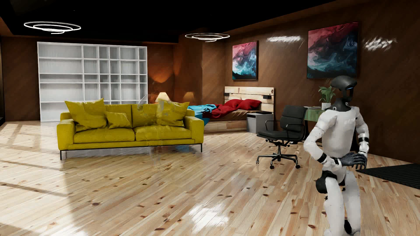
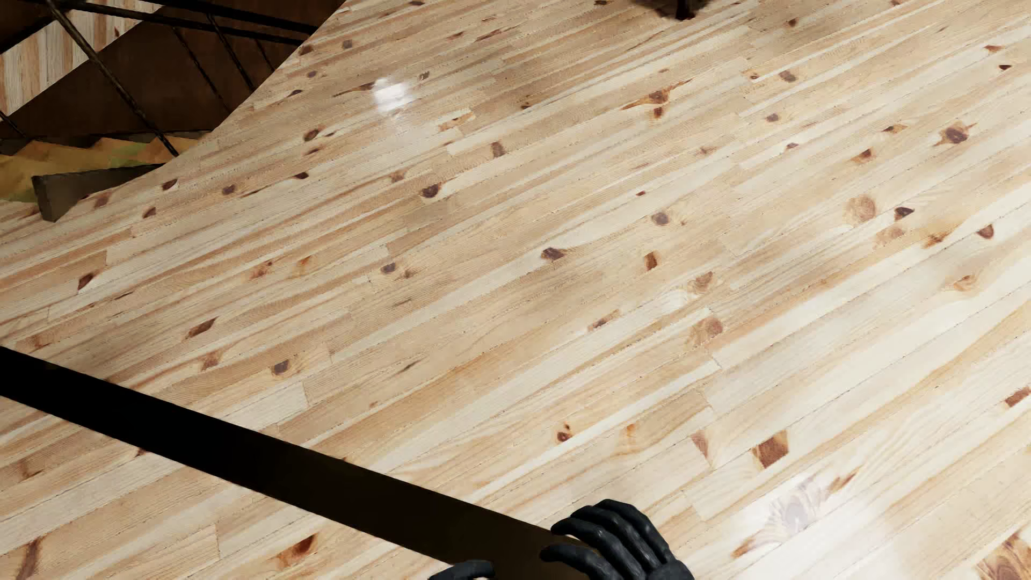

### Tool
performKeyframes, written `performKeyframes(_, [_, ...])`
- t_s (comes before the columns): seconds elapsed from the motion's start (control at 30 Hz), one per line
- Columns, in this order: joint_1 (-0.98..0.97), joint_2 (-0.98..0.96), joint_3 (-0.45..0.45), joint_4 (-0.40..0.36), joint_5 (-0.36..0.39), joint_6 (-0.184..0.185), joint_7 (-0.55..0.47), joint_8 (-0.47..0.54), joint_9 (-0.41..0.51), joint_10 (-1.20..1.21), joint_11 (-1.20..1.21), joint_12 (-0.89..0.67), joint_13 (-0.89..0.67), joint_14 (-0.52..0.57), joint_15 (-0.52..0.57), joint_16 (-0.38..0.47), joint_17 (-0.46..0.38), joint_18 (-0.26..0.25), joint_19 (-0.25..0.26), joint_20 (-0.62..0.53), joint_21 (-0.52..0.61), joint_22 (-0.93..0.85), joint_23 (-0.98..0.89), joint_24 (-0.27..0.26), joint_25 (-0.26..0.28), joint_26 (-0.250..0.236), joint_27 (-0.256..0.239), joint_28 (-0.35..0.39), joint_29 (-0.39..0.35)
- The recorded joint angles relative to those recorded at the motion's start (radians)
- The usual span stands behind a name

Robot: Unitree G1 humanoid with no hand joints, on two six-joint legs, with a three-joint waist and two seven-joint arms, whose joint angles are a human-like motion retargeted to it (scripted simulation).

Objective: Walk to the sofa

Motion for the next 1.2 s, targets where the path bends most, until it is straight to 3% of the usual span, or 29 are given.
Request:
performKeyframes(0.07, [0.057, 0.019, 0.004, 0.065, 0.018, 0.004, 0.095, 0.039, -0.009, -0.108, -0.036, -0.005, -0.004, -0.042, 0.021, -0.026, -0.008, 0.112, 0.012, 0.013, -0.005, 0.014, -0.005, 0.013, 0.015, -0.014, 0.003, -0.015, 0.000])
performKeyframes(0.13, [0.092, 0.025, 0.005, 0.109, 0.033, 0.006, 0.185, 0.074, -0.019, -0.192, -0.062, -0.007, -0.004, -0.066, 0.039, -0.050, -0.012, 0.171, 0.029, 0.017, -0.027, 0.030, 0.000, 0.016, 0.020, -0.041, -0.003, -0.024, 0.000])
performKeyframes(0.27, [0.126, 0.007, 0.006, 0.140, 0.051, -0.007, 0.295, 0.165, -0.027, -0.273, -0.093, -0.014, -0.001, -0.080, 0.084, -0.074, -0.015, 0.203, 0.072, 0.008, -0.052, 0.044, 0.025, -0.012, 0.002, -0.075, -0.022, -0.017, 0.000])
performKeyframes(0.37, [0.125, -0.048, 0.014, 0.140, 0.061, -0.030, 0.404, 0.274, -0.019, -0.310, -0.090, 0.002, -0.023, -0.083, 0.128, -0.077, -0.044, 0.235, 0.112, 0.036, -0.012, 0.031, 0.050, -0.002, -0.009, -0.074, -0.017, -0.041, 0.000])
performKeyframes(0.43, [0.114, -0.119, 0.022, 0.128, 0.067, -0.056, 0.502, 0.368, -0.006, -0.330, -0.047, 0.007, -0.029, -0.080, 0.147, -0.090, -0.085, 0.252, 0.141, 0.046, 0.029, 0.025, 0.044, -0.024, -0.038, -0.065, -0.004, -0.041, 0.001])
performKeyframes(0.5, [0.089, -0.176, 0.030, 0.109, 0.072, -0.089, 0.608, 0.475, 0.017, -0.349, -0.050, 0.018, -0.040, -0.064, 0.190, -0.103, -0.109, 0.266, 0.185, 0.071, 0.062, 0.017, 0.058, 0.012, -0.049, -0.068, 0.008, 0.000, 0.000])
performKeyframes(0.53, [0.065, -0.206, 0.036, 0.103, 0.056, -0.107, 0.660, 0.482, 0.032, -0.349, -0.079, 0.023, -0.039, -0.053, 0.210, -0.106, -0.111, 0.271, 0.189, 0.079, 0.065, 0.012, 0.062, 0.035, -0.048, -0.074, 0.016, 0.019, 0.000])
performKeyframes(0.6, [0.014, -0.263, 0.053, 0.110, -0.060, -0.142, 0.759, 0.216, 0.056, -0.353, -0.119, 0.024, -0.019, -0.024, 0.160, -0.107, -0.104, 0.280, 0.065, 0.069, 0.050, 0.010, 0.061, 0.034, -0.050, -0.091, 0.023, 0.032, 0.000])
performKeyframes(0.63, [-0.008, -0.266, 0.060, 0.121, -0.131, -0.155, 0.805, 0.017, 0.062, -0.358, -0.137, 0.024, -0.015, -0.011, 0.107, -0.101, -0.104, 0.285, 0.052, 0.047, 0.044, 0.003, 0.053, 0.024, -0.055, -0.084, 0.024, 0.032, 0.000])
performKeyframes(0.67, [-0.026, -0.252, 0.064, 0.136, -0.198, -0.167, 0.850, -0.205, 0.067, -0.360, -0.135, 0.027, -0.019, -0.001, 0.081, -0.100, -0.105, 0.288, 0.079, 0.041, 0.034, 0.005, 0.054, 0.026, -0.071, -0.085, 0.018, 0.031, 0.000])
performKeyframes(0.73, [-0.049, -0.214, 0.062, 0.178, -0.288, -0.175, 0.924, -0.442, 0.073, -0.347, -0.041, 0.025, 0.002, 0.004, 0.106, -0.099, -0.129, 0.292, 0.049, 0.034, 0.020, 0.013, 0.047, 0.033, -0.104, -0.083, 0.017, 0.028, 0.000])
performKeyframes(0.77, [-0.052, -0.197, 0.056, 0.199, -0.311, -0.174, 0.957, -0.452, 0.077, -0.334, 0.027, 0.012, 0.042, 0.000, 0.093, -0.105, -0.161, 0.293, 0.039, 0.025, 0.017, 0.023, 0.030, 0.028, -0.101, -0.080, 0.022, 0.022, 0.000])
performKeyframes(0.83, [-0.043, -0.161, 0.044, 0.240, -0.325, -0.172, 1.020, -0.376, 0.080, -0.314, 0.162, 0.012, 0.104, -0.004, 0.037, -0.115, -0.223, 0.292, 0.037, 0.018, 0.035, 0.035, 0.000, 0.029, -0.052, -0.071, 0.022, 0.013, 0.005])
performKeyframes(0.93, [-0.014, -0.053, 0.030, 0.301, -0.361, -0.175, 1.119, -0.341, 0.071, -0.302, 0.302, 0.035, 0.099, 0.001, -0.024, -0.106, -0.220, 0.291, 0.024, 0.028, 0.036, 0.031, -0.025, 0.000, -0.006, -0.069, 0.047, 0.008, 0.020])
performKeyframes(1.0, [0.013, 0.072, 0.032, 0.329, -0.442, -0.181, 1.198, -0.500, 0.050, -0.314, 0.298, 0.049, 0.053, 0.016, -0.054, -0.095, -0.163, 0.290, -0.047, 0.044, 0.036, 0.019, 0.024, -0.023, 0.017, -0.079, 0.050, -0.003, 0.004])
performKeyframes(1.07, [0.050, 0.215, 0.048, 0.355, -0.523, -0.187, 1.301, -0.774, 0.024, -0.332, 0.237, 0.028, 0.039, 0.035, -0.072, -0.091, -0.136, 0.285, -0.114, 0.053, 0.040, 0.007, 0.035, -0.043, 0.058, -0.083, 0.041, -0.026, 0.000])
performKeyframes(1.1, [0.073, 0.268, 0.055, 0.369, -0.533, -0.191, 1.355, -0.876, 0.013, -0.343, 0.192, 0.018, 0.031, 0.047, -0.044, -0.091, -0.130, 0.281, -0.095, 0.065, 0.050, 0.001, 0.046, -0.041, 0.083, -0.086, 0.037, -0.037, 0.004])
performKeyframes(1.13, [0.098, 0.288, 0.056, 0.382, -0.517, -0.194, 1.403, -0.894, 0.007, -0.352, 0.140, 0.012, 0.022, 0.062, -0.006, -0.093, -0.128, 0.275, 0.035, 0.079, 0.066, -0.005, 0.058, -0.033, 0.110, -0.090, 0.036, -0.045, -0.018])
performKeyframes(1.17, [0.126, 0.274, 0.051, 0.402, -0.482, -0.193, 1.443, -0.831, 0.003, -0.367, 0.097, 0.007, 0.011, 0.080, -0.012, -0.092, -0.118, 0.265, 0.085, 0.089, 0.077, -0.007, 0.062, -0.024, 0.132, -0.096, 0.042, -0.045, 0.000])
performKeyframes(1.2, [0.153, 0.266, 0.048, 0.431, -0.441, -0.189, 1.478, -0.788, -0.002, -0.378, 0.063, -0.001, 0.002, 0.100, -0.002, -0.091, -0.101, 0.255, 0.096, 0.088, 0.079, -0.002, 0.057, -0.017, 0.142, -0.103, 0.050, -0.036, 0.001])
